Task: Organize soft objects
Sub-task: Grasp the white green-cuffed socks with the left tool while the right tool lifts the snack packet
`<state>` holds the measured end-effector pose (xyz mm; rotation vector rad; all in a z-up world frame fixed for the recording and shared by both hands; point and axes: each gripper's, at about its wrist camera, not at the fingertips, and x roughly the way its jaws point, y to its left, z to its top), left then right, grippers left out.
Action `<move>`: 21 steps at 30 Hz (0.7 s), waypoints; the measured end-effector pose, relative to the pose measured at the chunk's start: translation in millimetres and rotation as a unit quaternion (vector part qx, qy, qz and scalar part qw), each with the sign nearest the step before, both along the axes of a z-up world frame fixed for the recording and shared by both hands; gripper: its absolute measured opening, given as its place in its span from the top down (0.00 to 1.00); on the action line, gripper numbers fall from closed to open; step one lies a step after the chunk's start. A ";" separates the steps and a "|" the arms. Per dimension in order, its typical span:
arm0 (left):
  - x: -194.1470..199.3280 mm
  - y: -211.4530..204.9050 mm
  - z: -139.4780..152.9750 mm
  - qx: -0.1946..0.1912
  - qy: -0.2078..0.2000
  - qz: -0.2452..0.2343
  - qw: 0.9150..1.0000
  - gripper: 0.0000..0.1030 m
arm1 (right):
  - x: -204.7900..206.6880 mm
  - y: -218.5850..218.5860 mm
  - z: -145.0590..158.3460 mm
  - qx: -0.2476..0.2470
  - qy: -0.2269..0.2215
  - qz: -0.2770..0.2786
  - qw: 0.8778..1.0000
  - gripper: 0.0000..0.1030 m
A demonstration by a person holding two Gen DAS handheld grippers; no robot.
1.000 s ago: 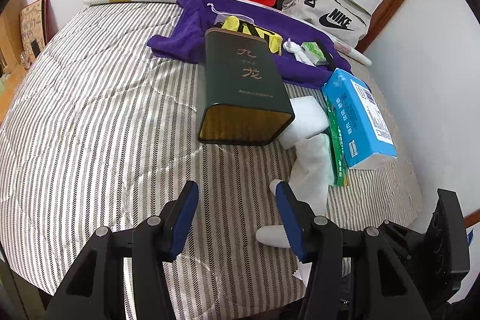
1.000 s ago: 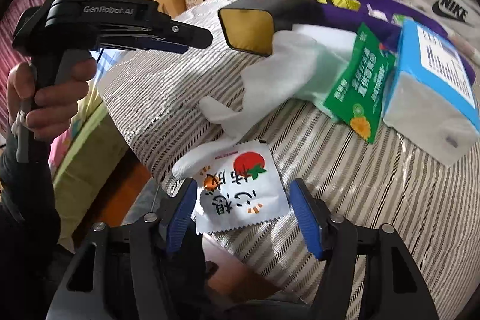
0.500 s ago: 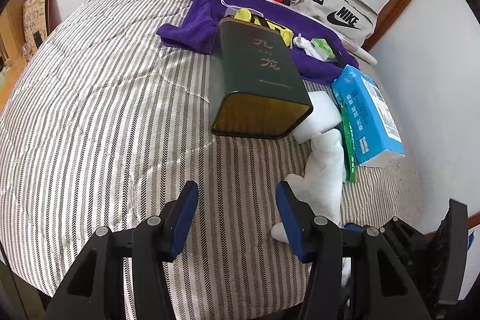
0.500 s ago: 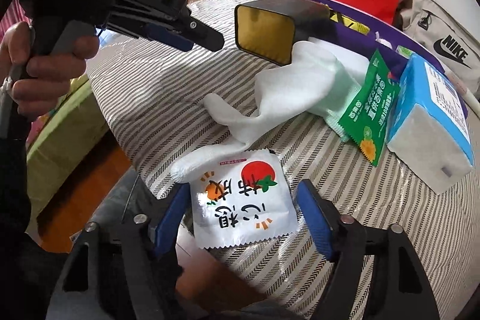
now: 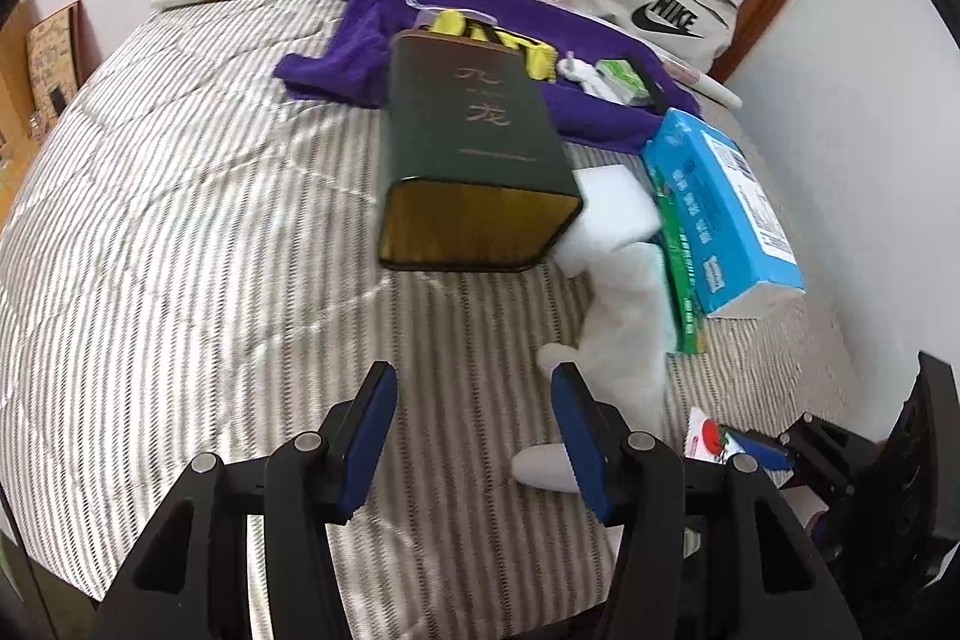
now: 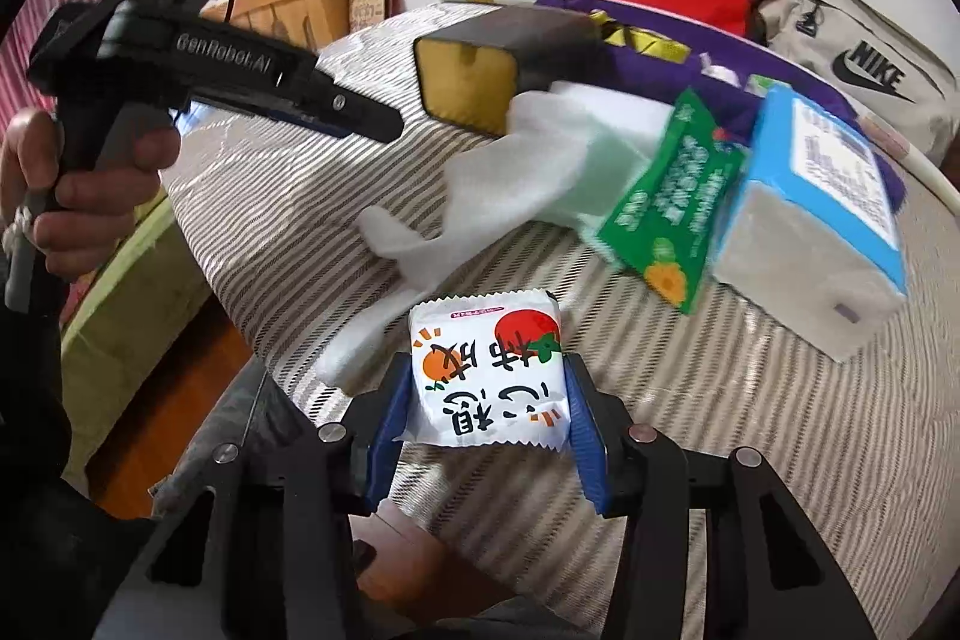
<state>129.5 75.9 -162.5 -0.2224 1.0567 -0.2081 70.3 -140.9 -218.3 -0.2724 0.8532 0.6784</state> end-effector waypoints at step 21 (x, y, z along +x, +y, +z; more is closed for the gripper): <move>27.7 -83.4 -13.5 0.052 0.013 -0.089 0.995 0.47 | 33.9 -82.4 3.4 0.031 0.015 -0.130 0.991 0.53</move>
